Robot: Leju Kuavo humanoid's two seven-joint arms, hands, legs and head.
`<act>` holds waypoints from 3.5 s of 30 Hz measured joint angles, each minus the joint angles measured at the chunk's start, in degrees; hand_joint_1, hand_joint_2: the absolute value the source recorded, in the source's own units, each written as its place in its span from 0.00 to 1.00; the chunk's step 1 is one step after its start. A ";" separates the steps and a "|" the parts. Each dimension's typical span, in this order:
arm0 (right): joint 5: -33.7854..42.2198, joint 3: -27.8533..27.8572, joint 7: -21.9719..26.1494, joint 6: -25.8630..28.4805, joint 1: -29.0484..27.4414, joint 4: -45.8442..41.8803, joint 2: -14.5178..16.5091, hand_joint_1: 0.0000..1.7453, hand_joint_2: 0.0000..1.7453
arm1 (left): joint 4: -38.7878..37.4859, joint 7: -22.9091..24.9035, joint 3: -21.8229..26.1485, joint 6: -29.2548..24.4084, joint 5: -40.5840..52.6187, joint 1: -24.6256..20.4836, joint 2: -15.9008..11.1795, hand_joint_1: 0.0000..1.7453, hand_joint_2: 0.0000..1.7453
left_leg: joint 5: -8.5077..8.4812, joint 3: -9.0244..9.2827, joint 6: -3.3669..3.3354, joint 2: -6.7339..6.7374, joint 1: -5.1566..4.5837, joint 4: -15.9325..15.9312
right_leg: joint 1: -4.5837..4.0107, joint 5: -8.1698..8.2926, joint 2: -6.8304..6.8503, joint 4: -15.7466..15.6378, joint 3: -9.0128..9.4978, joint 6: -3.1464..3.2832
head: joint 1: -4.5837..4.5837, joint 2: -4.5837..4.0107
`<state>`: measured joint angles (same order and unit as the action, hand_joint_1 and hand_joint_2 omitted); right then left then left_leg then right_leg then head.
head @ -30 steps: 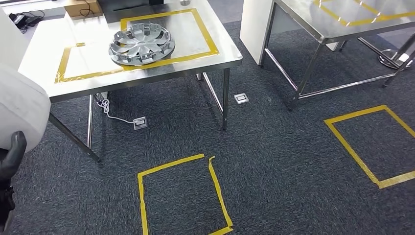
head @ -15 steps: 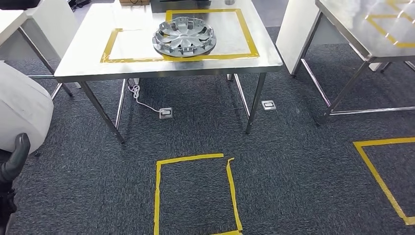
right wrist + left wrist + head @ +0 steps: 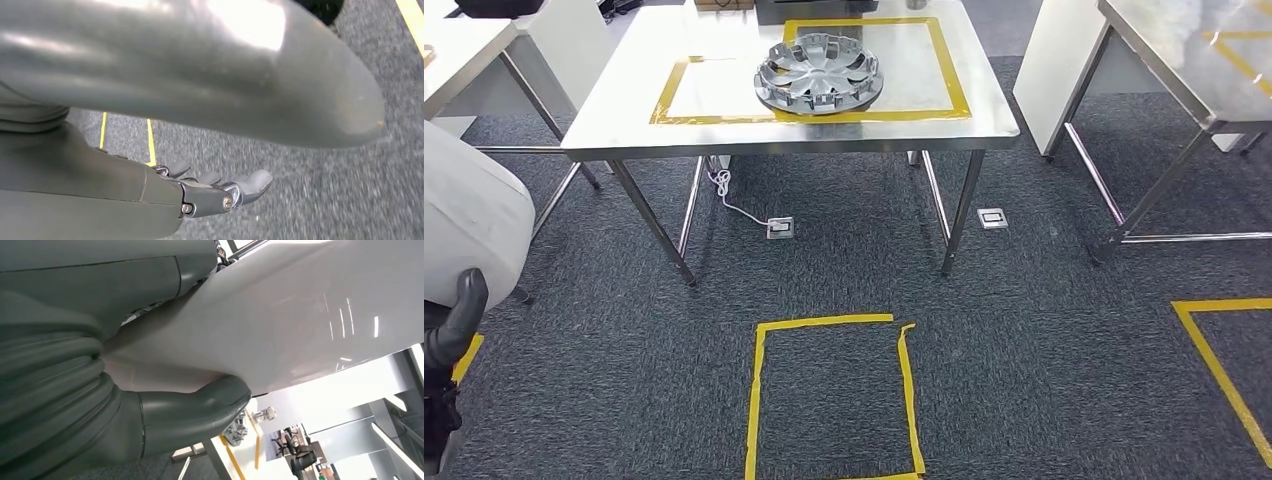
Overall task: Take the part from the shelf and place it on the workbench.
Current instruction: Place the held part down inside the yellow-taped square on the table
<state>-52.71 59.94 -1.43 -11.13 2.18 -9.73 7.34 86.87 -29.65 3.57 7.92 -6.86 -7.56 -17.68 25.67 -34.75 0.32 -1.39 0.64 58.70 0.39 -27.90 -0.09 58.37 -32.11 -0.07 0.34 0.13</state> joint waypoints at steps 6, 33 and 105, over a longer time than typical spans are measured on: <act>-0.14 0.12 0.21 -0.07 0.08 0.01 0.11 0.00 0.00 | 0.01 -0.22 0.54 0.17 -0.33 -0.44 -0.56 1.00 1.00 | -2.67 3.57 -0.23 0.13 1.30 -5.96 | 0.24 -4.64 -0.16 8.15 -3.58 -0.94 | 0.27 0.00; -0.76 0.33 0.56 -0.81 -0.16 -0.01 0.07 0.00 0.00 | 1.96 -0.47 1.87 -0.22 -1.44 2.42 -1.56 1.00 1.00 | -0.01 -1.98 -0.11 1.02 -0.16 1.93 | 0.17 -5.72 0.21 2.32 2.75 -0.20 | 0.14 0.01; -0.32 1.30 0.02 0.03 -0.23 0.01 -0.36 0.00 0.00 | 0.61 -0.36 0.39 -1.65 -0.52 1.07 -0.08 1.00 1.00 | 4.38 4.24 -0.37 0.97 -0.04 0.63 | -0.76 1.01 0.08 2.63 -4.27 0.82 | -0.38 0.01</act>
<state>-53.04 61.23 -1.40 -11.10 1.95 -9.73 6.98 87.48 -30.01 3.96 6.27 -7.38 -6.48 -17.75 30.05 -30.51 -0.05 -0.42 0.60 59.33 -0.37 -26.88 -0.01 60.99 -36.39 0.75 -0.03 0.14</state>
